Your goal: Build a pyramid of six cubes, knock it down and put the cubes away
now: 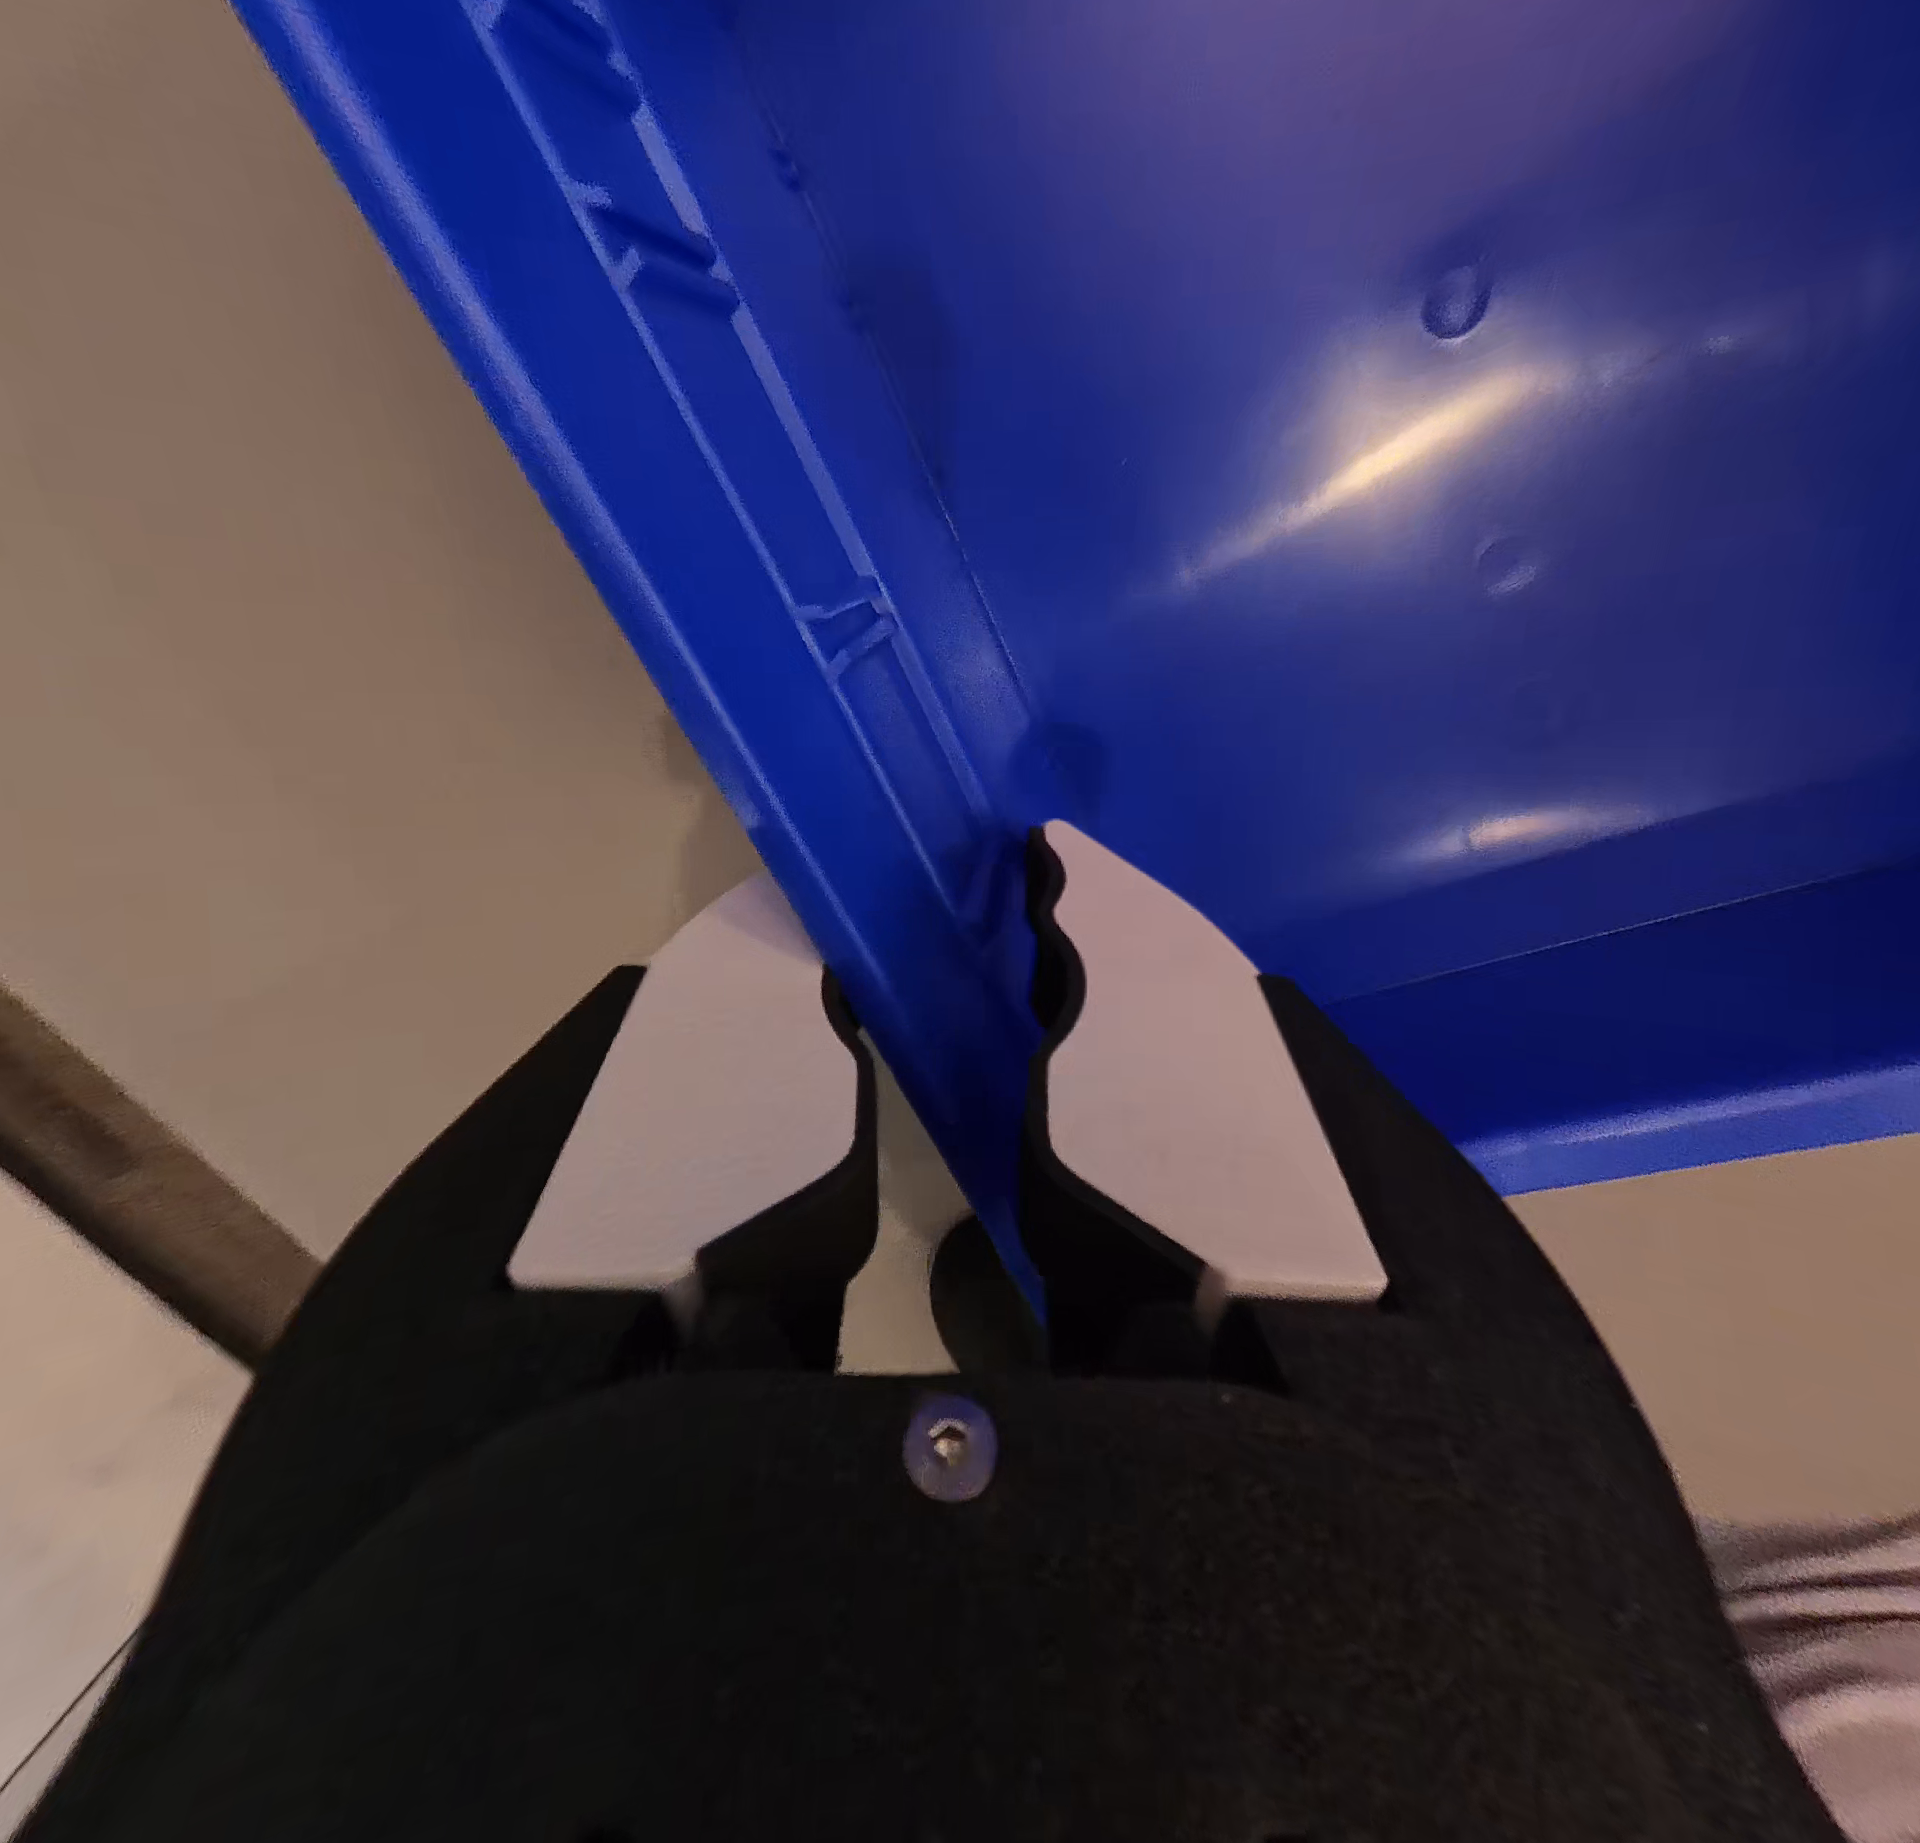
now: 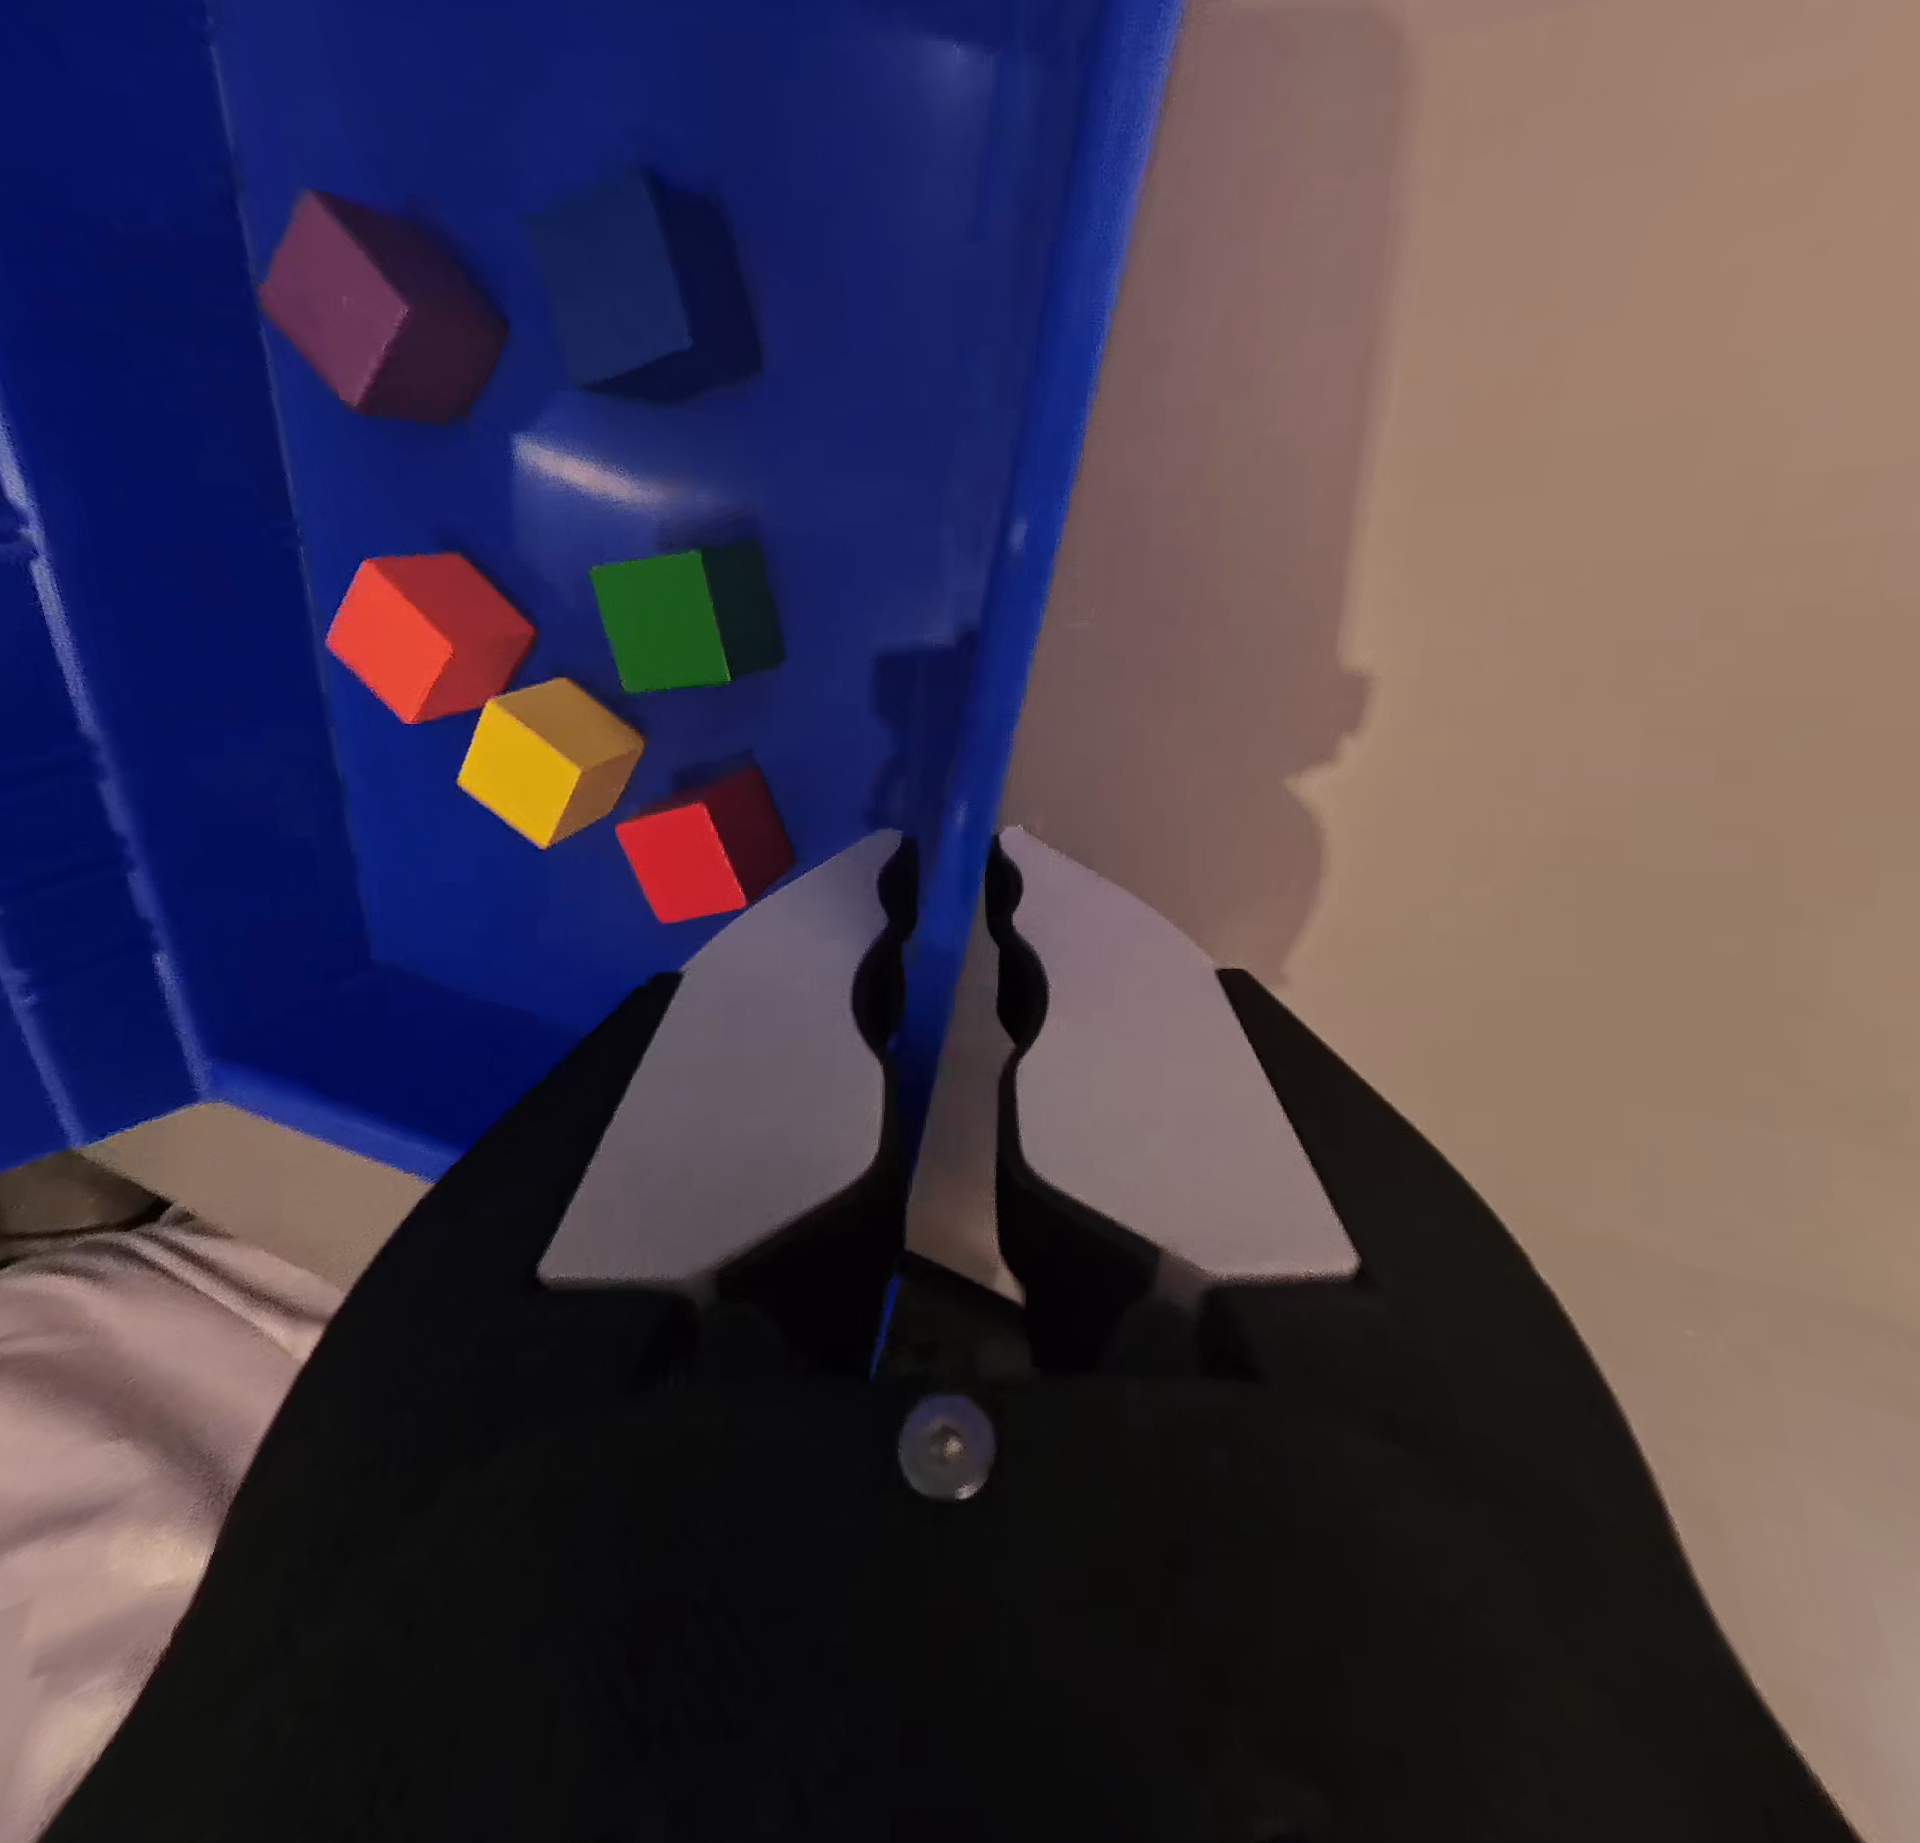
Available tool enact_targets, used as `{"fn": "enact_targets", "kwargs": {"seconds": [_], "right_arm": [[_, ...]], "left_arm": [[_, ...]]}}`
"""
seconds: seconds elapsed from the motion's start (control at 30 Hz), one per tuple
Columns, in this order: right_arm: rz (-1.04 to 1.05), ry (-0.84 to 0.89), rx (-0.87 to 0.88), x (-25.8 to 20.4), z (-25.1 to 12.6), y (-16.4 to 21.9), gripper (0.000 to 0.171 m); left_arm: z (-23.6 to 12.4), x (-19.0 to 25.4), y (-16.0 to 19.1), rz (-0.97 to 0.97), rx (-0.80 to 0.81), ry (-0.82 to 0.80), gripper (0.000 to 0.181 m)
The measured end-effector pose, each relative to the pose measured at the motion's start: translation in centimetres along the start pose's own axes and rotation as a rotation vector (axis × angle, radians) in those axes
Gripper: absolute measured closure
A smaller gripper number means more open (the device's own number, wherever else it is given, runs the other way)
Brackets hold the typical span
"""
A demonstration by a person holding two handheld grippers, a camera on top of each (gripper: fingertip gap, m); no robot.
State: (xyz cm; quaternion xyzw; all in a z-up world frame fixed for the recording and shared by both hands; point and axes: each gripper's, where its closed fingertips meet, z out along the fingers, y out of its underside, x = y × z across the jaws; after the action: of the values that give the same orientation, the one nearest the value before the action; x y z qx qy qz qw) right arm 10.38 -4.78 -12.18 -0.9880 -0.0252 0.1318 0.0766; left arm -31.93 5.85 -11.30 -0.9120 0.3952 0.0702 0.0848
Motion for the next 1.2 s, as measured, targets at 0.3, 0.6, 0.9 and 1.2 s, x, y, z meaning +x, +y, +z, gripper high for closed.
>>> {"fn": "enact_targets", "kwargs": {"seconds": [0.3,0.6,0.9,1.2], "right_arm": [[0.007,0.118,-0.015,1.0,1.4,-1.6,0.162],[0.033,0.098,-0.046,2.0,1.0,-0.6,0.163],[-0.037,0.081,-0.161,5.3,-0.1,0.2,0.164],[-0.045,0.175,-0.205,4.1,-8.5,-1.9,0.164]], "left_arm": [[-0.3,0.8,-0.2,-0.004,0.009,0.068,0.152],[-5.2,-1.4,-1.3,0.003,0.316,0.155,0.139],[-11.6,-8.4,3.3,-0.226,0.640,0.200,0.149],[-12.4,-13.2,6.9,-0.365,0.689,0.067,0.148]]}}
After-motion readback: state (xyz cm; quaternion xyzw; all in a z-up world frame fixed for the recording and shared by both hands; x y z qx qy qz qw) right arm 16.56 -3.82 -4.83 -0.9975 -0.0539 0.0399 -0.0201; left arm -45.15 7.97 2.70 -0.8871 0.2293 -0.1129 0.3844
